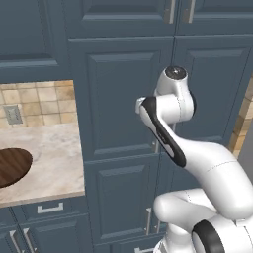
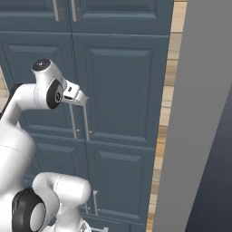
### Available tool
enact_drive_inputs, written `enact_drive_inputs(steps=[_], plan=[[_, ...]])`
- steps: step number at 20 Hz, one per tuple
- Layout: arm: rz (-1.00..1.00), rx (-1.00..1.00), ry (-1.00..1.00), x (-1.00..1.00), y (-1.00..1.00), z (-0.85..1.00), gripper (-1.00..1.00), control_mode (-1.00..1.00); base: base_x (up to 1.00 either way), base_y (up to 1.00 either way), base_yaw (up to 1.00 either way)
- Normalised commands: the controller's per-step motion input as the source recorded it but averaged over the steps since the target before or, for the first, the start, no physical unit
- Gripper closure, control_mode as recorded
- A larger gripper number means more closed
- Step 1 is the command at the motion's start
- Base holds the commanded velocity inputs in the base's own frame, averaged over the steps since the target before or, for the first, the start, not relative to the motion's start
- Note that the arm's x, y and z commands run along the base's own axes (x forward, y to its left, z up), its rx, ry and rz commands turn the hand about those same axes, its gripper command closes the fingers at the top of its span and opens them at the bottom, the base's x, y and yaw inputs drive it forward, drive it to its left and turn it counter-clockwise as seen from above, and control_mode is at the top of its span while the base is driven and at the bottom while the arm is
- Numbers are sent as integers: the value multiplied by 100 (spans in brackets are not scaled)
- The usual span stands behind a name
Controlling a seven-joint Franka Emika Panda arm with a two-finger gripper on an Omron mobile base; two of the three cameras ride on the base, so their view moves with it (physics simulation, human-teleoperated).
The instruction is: Open the cabinet and setup a tea strainer by placing it in the bowl upright.
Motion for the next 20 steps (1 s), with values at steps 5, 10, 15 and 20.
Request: enact_drive_inputs(steps=[5,10,15,20], plan=[[0,0,-17,6,-1,-22,-100,-100,0,0,0],[0,0,-5,6,0,-3,100,-100,0,0,0],[0,0,-2,11,0,0,100,-100,0,0,0],[0,0,0,8,0,0,100,-100,0,0,0]])
